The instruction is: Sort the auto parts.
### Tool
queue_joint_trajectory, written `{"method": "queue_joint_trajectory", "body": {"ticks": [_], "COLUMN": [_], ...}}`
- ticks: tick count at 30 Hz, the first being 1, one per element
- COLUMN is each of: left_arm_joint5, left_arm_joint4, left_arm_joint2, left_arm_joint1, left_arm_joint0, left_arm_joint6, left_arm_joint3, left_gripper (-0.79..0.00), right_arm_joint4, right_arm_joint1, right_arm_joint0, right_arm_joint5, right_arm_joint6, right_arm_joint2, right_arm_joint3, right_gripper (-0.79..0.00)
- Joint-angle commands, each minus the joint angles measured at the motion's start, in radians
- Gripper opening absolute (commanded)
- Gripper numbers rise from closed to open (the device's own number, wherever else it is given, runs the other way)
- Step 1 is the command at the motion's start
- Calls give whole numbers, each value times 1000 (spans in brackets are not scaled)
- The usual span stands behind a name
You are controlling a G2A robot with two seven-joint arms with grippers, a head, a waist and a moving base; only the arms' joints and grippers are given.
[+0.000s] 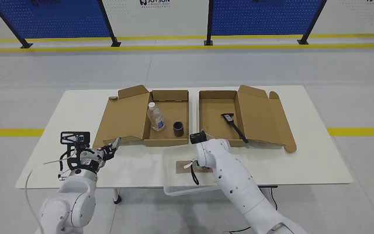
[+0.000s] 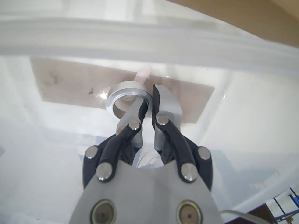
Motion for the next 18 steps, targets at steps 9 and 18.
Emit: {"method": "queue_joint_trajectory", "body": {"ticks": [9,18], "left_arm_joint5": [0,0], "left_arm_joint4": [0,0], "left_arm_joint2": [0,0], "left_arm_joint1": [0,0], "left_arm_joint0": [0,0], "left_arm_joint6": [0,0], "left_arm_joint3": [0,0], "left_gripper": [0,0], "right_arm_joint4": [137,730], "right_arm_joint1": [35,52], "right_arm_joint0": [-178,-281], "right_arm_joint5": [-65,-280], "right_arm_joint6": [9,-72], "right_arm_joint2": [159,379], "right_arm_joint3": [-365,-363], "right_gripper": [-785,-785]}}
